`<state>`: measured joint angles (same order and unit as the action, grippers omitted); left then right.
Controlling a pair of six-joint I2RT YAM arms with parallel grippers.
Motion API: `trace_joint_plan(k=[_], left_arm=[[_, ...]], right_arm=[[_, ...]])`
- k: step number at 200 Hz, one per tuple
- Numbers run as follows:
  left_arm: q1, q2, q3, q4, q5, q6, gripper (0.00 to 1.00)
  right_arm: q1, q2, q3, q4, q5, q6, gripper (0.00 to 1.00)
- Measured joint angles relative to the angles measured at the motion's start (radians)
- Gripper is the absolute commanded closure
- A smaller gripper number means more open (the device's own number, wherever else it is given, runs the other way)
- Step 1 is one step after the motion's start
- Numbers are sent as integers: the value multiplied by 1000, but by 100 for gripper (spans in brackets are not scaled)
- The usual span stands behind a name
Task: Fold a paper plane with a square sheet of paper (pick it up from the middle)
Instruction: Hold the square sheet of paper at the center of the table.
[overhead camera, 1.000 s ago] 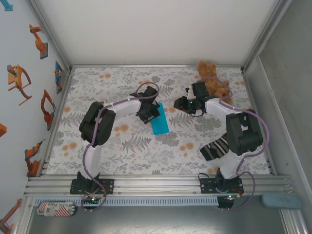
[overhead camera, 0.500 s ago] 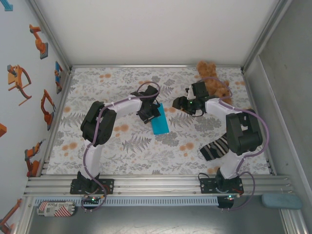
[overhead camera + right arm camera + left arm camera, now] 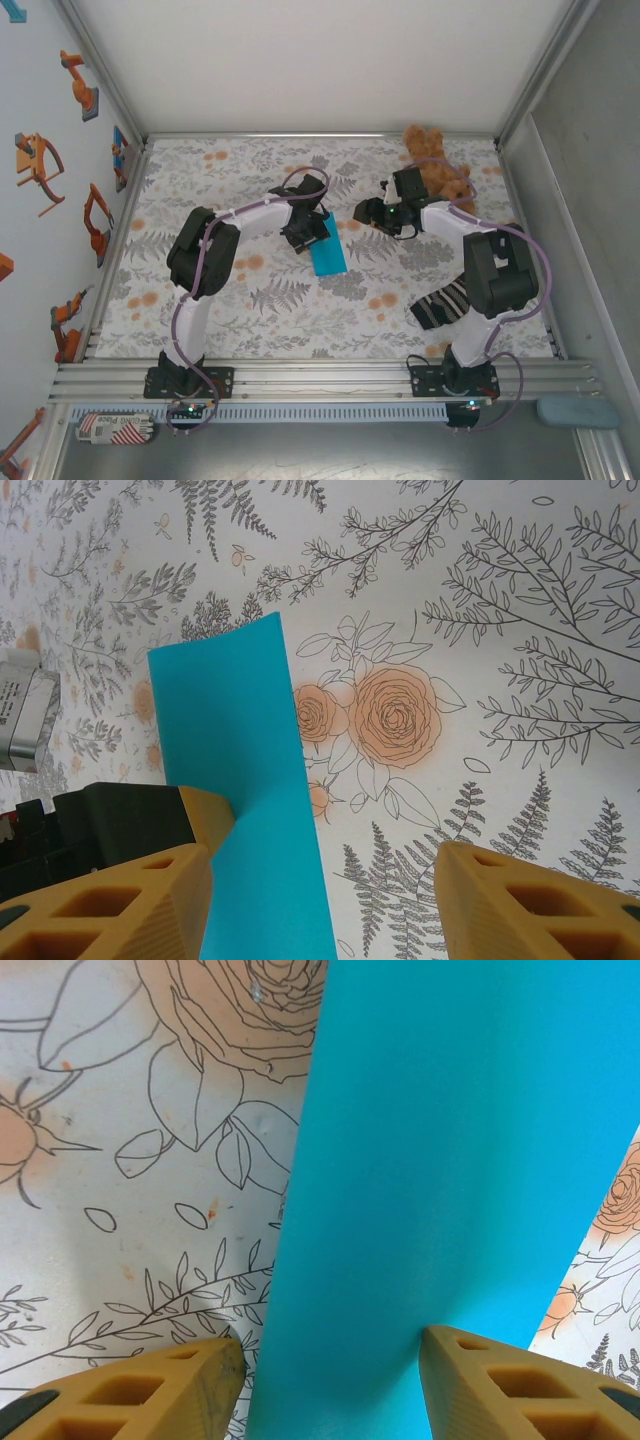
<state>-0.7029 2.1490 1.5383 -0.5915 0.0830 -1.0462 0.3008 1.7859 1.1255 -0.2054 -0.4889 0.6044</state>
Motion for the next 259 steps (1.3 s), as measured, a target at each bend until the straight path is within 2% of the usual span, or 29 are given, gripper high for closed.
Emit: trace_joint_plan(k=[203, 259], left_arm=[[4, 8, 10, -11, 14, 22, 47], [11, 15, 19, -27, 29, 45, 51]], right_arm=[[0, 9, 0, 0, -8, 0, 41], [0, 9, 0, 0, -16, 0, 42]])
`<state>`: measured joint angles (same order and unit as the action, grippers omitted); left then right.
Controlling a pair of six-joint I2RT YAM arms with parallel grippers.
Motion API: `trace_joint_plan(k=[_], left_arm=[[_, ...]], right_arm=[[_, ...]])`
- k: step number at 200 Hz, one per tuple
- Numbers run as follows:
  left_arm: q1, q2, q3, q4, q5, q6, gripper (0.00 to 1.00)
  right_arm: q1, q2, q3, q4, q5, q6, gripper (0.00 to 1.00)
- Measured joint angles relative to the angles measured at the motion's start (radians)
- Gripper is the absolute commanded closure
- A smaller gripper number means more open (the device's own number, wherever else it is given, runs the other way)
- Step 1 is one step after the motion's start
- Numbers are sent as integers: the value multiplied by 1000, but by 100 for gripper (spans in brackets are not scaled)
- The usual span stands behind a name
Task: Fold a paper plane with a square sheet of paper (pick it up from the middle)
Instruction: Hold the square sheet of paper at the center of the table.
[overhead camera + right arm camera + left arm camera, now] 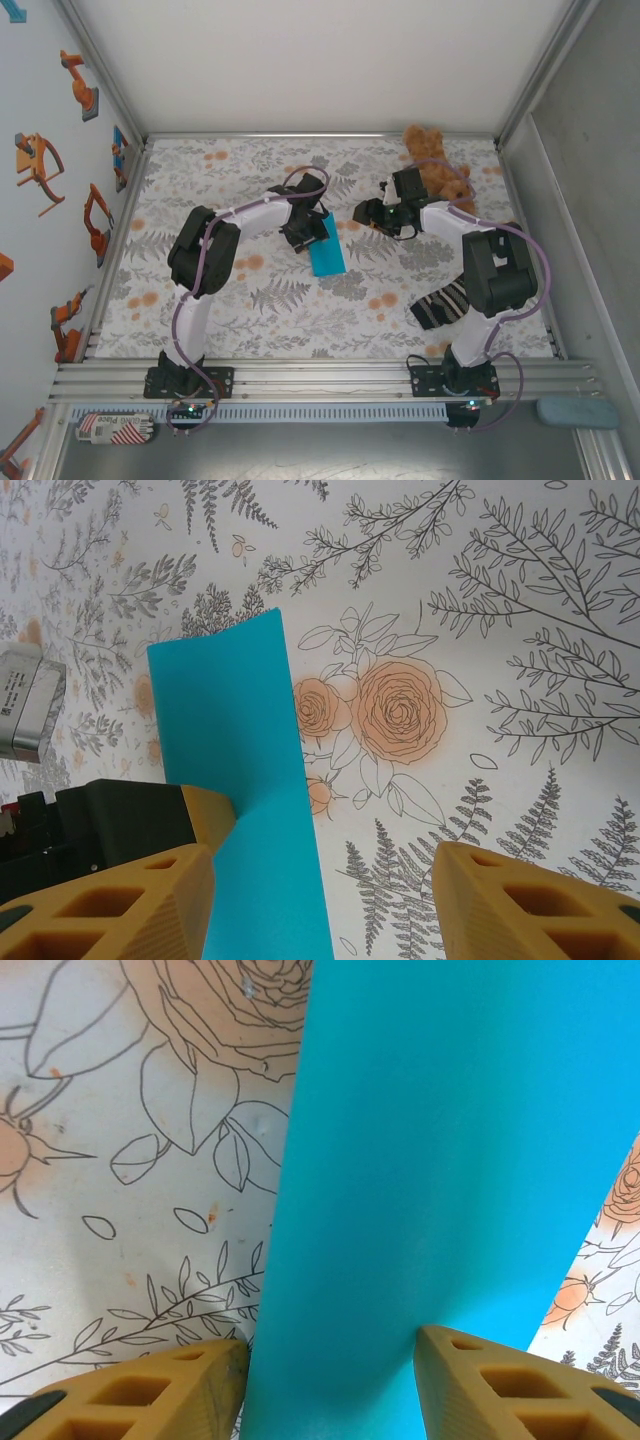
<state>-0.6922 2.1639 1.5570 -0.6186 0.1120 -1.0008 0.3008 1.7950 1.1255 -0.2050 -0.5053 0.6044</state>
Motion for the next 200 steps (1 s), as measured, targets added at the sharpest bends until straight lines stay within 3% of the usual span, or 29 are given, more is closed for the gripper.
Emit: trace_joint_plan(k=[104, 200], left_arm=[[19, 4, 0, -10, 42, 43, 54], [21, 6, 2, -7, 50, 32, 51]], right_arm=[[5, 0, -67, 12, -44, 32, 42], [34, 6, -68, 39, -57, 53, 42]])
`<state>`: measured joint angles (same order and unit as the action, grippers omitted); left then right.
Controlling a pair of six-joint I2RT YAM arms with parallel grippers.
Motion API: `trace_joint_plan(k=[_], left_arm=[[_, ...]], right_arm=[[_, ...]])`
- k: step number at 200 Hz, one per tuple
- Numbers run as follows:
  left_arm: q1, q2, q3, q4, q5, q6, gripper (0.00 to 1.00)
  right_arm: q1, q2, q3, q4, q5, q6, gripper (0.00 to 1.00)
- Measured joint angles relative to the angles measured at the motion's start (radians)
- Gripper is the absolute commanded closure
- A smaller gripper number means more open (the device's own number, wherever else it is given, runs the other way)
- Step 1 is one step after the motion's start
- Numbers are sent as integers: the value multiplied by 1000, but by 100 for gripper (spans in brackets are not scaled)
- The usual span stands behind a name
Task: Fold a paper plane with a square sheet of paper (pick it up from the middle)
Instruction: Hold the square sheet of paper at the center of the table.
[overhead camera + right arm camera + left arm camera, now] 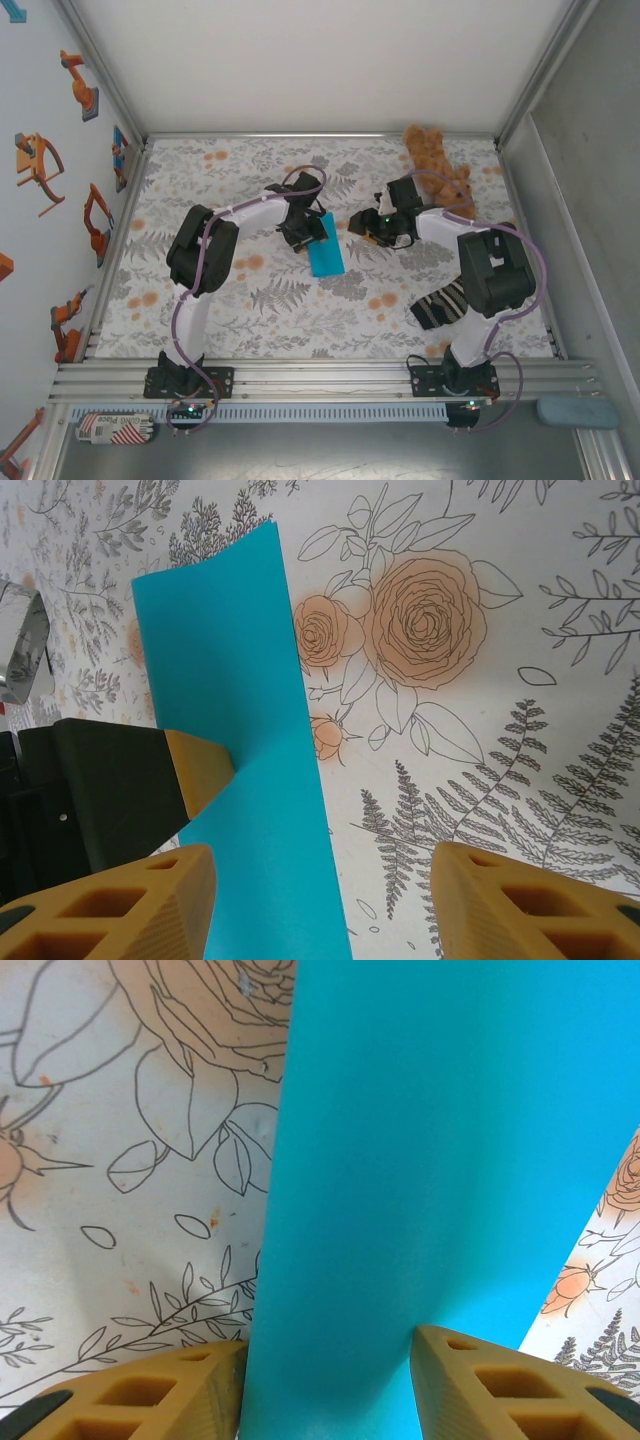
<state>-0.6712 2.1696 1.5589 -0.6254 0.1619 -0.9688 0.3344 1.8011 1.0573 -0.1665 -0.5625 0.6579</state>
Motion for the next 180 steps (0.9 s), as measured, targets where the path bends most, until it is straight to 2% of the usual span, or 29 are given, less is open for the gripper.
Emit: trace_joint_plan(k=[26, 71, 89, 180], left_arm=[[3, 3, 4, -3, 7, -10, 51], [5, 4, 4, -5, 12, -14, 52], [5, 4, 4, -5, 12, -14, 52], [6, 8, 11, -14, 13, -14, 52]], right_arm=[[5, 8, 0, 0, -5, 1, 45], [20, 15, -2, 27, -53, 3, 69], [29, 24, -2, 41, -76, 5, 75], [74, 121, 47, 47, -100, -2, 95]])
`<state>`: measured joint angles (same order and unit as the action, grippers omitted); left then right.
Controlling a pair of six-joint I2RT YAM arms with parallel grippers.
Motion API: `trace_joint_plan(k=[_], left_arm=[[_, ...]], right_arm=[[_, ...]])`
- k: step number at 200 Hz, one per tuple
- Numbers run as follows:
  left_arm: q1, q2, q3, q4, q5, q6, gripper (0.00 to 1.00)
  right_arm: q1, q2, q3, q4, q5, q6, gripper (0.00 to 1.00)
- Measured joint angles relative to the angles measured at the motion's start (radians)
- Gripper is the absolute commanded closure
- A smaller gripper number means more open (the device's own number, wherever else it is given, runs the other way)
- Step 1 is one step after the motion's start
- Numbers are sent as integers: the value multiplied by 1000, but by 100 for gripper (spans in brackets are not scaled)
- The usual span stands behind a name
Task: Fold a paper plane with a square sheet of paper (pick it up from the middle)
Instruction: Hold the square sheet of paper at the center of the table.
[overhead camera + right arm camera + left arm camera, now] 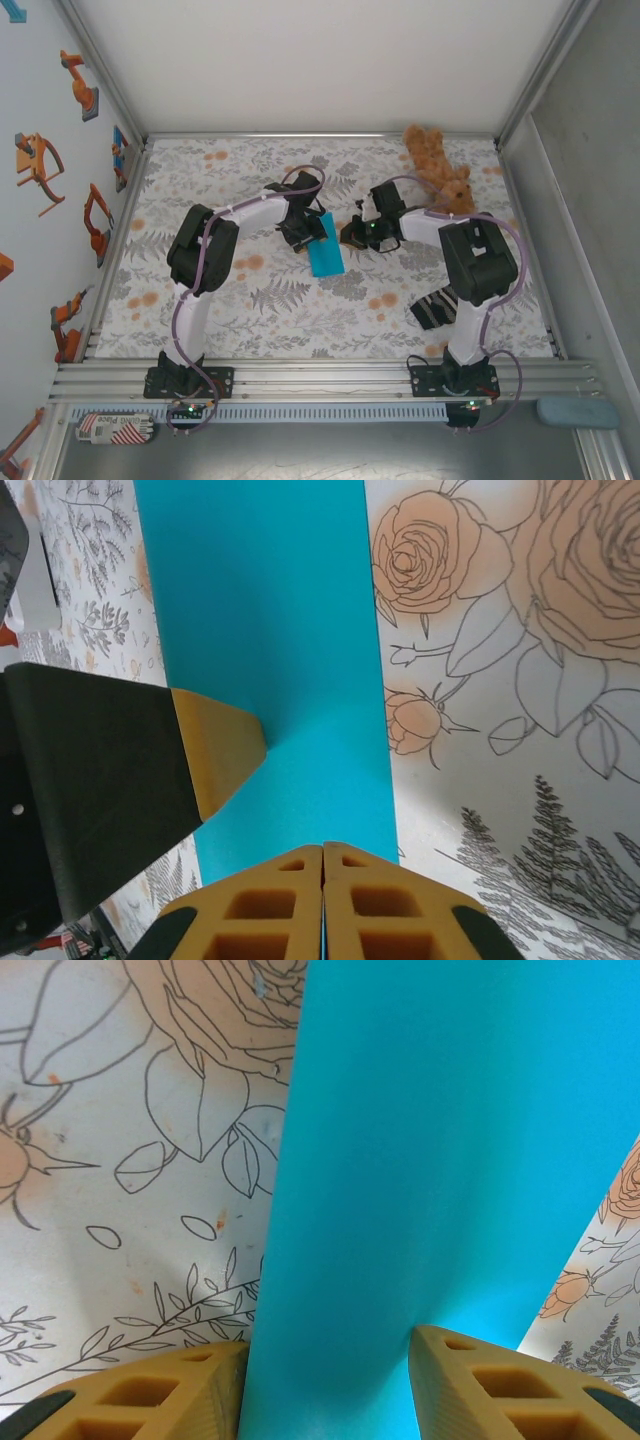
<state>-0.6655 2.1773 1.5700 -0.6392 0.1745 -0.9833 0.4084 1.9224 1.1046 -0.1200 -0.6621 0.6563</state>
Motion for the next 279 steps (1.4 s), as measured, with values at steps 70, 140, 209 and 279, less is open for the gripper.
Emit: trace_joint_plan(k=[70, 140, 209, 279], left_arm=[[1, 2, 2, -2, 2, 0, 52], [1, 2, 3, -3, 2, 0, 52], [3, 2, 5, -4, 5, 1, 51], [1, -75, -80, 96, 6, 8, 43]], right_arm=[[15, 59, 46, -6, -11, -18, 100], [26, 90, 55, -47, -18, -40, 100], [27, 103, 68, -77, -7, -86, 100], [30, 103, 69, -85, 4, -101, 100]])
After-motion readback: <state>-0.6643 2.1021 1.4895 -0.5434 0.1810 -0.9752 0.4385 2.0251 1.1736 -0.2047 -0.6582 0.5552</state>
